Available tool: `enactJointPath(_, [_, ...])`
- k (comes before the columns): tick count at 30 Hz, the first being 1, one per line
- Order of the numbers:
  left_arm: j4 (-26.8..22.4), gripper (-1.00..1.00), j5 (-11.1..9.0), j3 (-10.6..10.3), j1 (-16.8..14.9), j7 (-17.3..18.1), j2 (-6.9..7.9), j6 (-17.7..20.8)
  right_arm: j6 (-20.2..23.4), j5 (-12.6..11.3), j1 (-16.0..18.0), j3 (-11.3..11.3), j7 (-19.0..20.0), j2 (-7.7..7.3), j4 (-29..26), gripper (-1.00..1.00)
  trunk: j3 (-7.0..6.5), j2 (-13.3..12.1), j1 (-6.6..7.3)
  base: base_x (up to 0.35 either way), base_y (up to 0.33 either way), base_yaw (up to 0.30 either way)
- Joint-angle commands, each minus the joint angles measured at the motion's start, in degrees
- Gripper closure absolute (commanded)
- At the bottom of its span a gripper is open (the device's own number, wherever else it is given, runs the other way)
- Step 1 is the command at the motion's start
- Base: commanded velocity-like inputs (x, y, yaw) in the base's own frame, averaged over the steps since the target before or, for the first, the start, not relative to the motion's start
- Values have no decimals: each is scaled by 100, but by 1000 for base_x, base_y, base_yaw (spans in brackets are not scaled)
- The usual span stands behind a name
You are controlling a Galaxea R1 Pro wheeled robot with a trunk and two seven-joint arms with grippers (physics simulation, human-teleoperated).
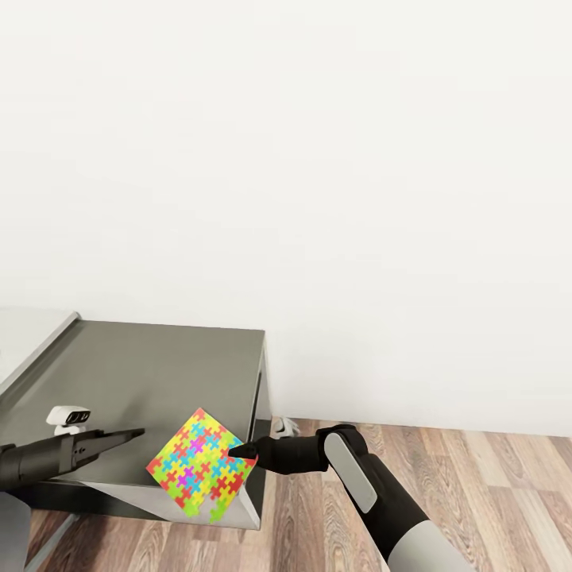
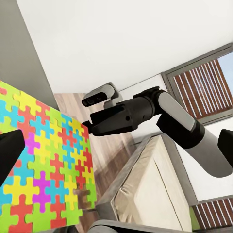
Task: Put all the toys in the child's room - the three board games (two on the bed and one on the table), the two jigsaw puzzles on the table, and the tennis ball on the table - inside the toy box on the table in the child's room.
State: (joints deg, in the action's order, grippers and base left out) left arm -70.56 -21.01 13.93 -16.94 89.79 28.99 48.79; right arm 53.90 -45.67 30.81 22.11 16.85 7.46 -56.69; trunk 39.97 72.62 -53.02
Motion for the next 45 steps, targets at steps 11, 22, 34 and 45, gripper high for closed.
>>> enactJointPath(11, [3, -100, 1, -1, 0, 21, 2, 61, 15, 50, 4, -5, 46, 1, 0, -100, 5, 3, 0, 0, 8, 0])
enactJointPath(22, [5, -100, 1, -2, 0, 21, 0, 61, 14, 50, 1, -5, 46, 1, 0, -100, 5, 3, 0, 0, 0, 0])
enactJointPath(34, [3, -100, 1, 9, -1, 21, 13, 320, 15, 50, 4, 147, 46, 1, -1, 100, -49, -118, 66, 0, 0, 0])
enactJointPath(45, [-17, -100, 1, 14, -2, 21, 37, 445, 10, 54, 4, 153, 48, 1, -7, 100, -247, -559, 308, 0, 0, 0])
